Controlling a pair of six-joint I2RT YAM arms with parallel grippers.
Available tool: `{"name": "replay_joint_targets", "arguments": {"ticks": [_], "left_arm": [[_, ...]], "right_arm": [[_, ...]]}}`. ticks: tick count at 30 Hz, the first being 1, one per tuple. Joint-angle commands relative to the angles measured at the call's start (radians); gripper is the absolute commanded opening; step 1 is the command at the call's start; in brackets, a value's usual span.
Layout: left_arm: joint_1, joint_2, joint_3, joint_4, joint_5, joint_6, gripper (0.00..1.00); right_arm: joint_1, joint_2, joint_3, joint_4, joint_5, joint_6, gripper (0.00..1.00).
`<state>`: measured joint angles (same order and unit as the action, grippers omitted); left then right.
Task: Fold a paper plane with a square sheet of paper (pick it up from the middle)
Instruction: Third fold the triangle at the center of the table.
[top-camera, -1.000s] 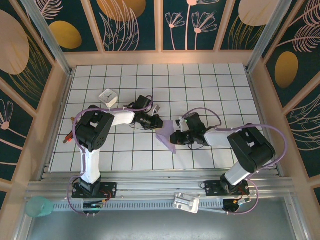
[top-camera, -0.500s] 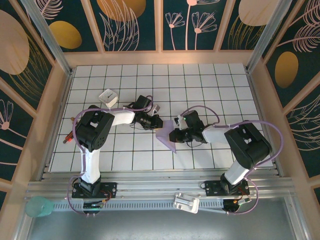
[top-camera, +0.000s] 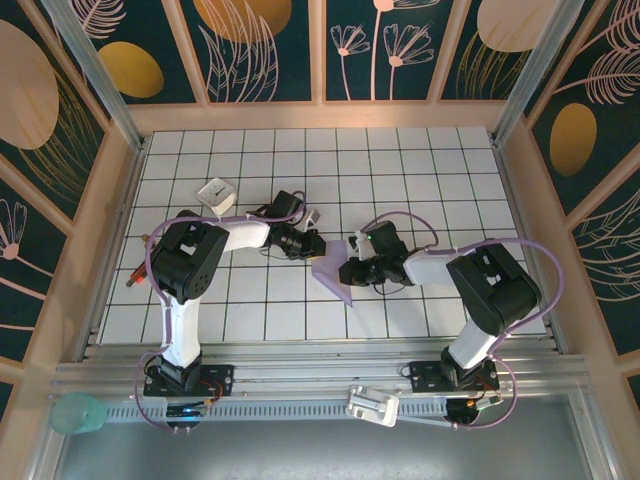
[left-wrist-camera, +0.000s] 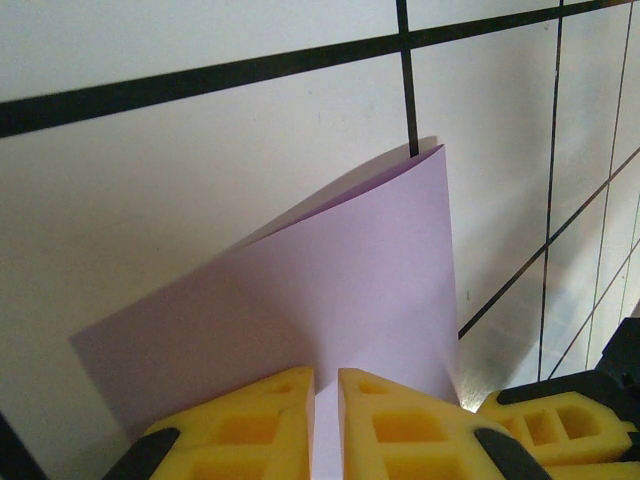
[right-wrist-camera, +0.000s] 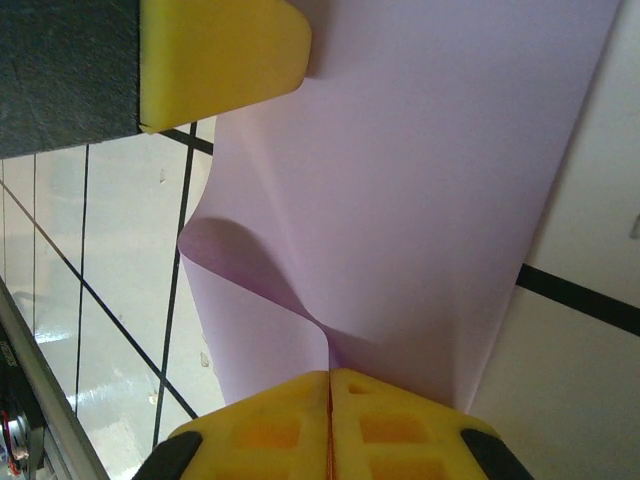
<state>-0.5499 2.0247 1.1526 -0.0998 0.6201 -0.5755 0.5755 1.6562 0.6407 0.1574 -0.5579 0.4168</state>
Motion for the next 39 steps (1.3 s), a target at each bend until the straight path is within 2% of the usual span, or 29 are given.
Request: {"name": "replay_joint_targets", "arguments": {"ticks": [1,31,39], "left_arm": [[-0.002,0.053,-0.002,-0.051,-0.031,0.023,0.16],[-0.007,0.060,0.001,-0.052,-0.027,0.022,0.16],[-0.007,0.058,-0.001,-0.051,-0.026,0.020,0.16]], "right_arm": [[-0.008,0.023,0.014,-0.013,0.003,-0.024,0.08],[-0.013,0.016,0.059,-0.071,0.017,-0.068,0.06],[-0.011,0.008,0.023,-0.052,0.010,-0.049,0.05]]}}
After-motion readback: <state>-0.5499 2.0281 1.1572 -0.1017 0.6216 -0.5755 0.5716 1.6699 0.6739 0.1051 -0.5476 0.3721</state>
